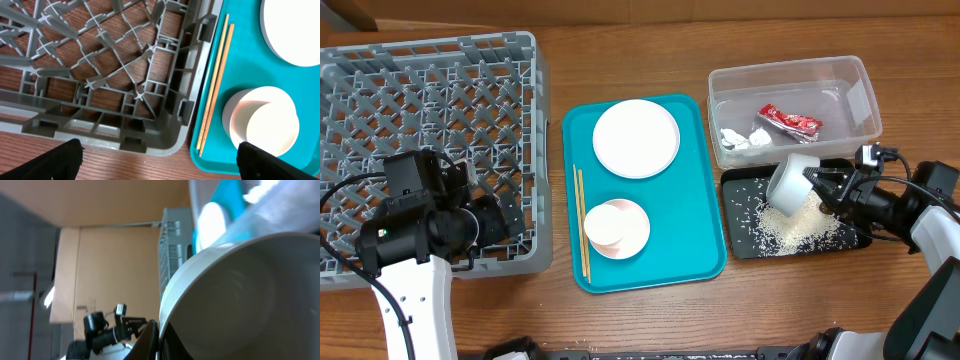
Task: Sort waste into correct bins and load items into the dishwasher
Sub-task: 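Tip the rice bowl over the black tray to dump the rice, then carry the empty bowl back and set it on the white plate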
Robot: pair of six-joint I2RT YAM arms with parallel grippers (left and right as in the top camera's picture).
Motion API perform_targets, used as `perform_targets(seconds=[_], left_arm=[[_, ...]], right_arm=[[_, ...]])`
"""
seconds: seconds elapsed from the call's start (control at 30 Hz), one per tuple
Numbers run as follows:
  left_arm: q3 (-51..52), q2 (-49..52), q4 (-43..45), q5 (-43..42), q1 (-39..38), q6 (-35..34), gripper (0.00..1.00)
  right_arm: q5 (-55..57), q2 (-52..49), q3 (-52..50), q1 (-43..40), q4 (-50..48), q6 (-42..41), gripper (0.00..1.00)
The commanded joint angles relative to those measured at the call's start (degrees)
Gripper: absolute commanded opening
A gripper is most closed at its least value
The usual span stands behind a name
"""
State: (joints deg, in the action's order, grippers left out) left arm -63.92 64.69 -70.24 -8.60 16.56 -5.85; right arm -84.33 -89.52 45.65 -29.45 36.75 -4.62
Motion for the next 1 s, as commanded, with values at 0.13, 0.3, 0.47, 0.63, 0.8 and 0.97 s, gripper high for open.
perform_targets(seconds=[0.13,0.3,0.47,0.63,0.8,0.97], left_arm=[[-0.94,-0.17,0.20,-0.44,0.31,0.04,1.00],[-0.94,-0.17,0.17,-0.44,0.31,0.04,1.00],[-0.94,-0.17,0.17,-0.44,0.31,0.02,1.00],[-0.94,-0.17,0.15,-0.44,0.31,0.02,1.00],[-0.94,-0.17,0.22,-0.44,0.31,0.02,1.00],[-0.94,-0.17,0.20,-0.44,0.31,0.02,1.00]], right_arm=[[1.66,0.63,0.87,1.22,0.04,0.66,0.04],[12.09,0.68,0.92,1.25,3.08,-0.04,0.04],[14.60,1.29,2.82,2.97,6.64,2.82,0.04],[24.39,3.72,9.46,7.48,17.20,8.28,0.04],[38.21,5.86,18.88,13.25,27.63,10.88,0.04],[51.84,6.88,24.98,20.59,33.00,10.64,0.04]])
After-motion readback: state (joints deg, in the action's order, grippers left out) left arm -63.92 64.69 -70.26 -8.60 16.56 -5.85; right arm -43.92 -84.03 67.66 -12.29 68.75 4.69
